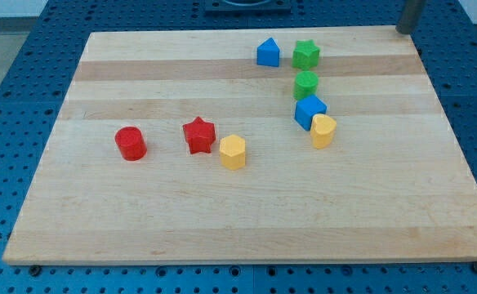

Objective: Move the yellow heart towards the bottom left corner

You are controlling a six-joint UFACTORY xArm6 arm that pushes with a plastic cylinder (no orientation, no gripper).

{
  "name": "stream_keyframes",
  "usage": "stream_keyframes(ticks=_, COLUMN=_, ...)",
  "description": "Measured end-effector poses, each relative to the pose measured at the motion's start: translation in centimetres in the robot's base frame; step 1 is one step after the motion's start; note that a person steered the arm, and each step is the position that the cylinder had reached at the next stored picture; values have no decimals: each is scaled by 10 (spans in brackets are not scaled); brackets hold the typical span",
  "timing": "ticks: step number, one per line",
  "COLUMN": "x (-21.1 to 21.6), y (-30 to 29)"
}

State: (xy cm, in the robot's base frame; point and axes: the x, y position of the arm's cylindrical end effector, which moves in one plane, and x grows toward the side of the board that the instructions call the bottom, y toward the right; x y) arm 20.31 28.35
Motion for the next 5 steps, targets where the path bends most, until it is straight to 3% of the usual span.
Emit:
stream_keyframes(ticks=2, x=14, y=-37)
stream_keyframes(ticks=5, x=112, y=-38)
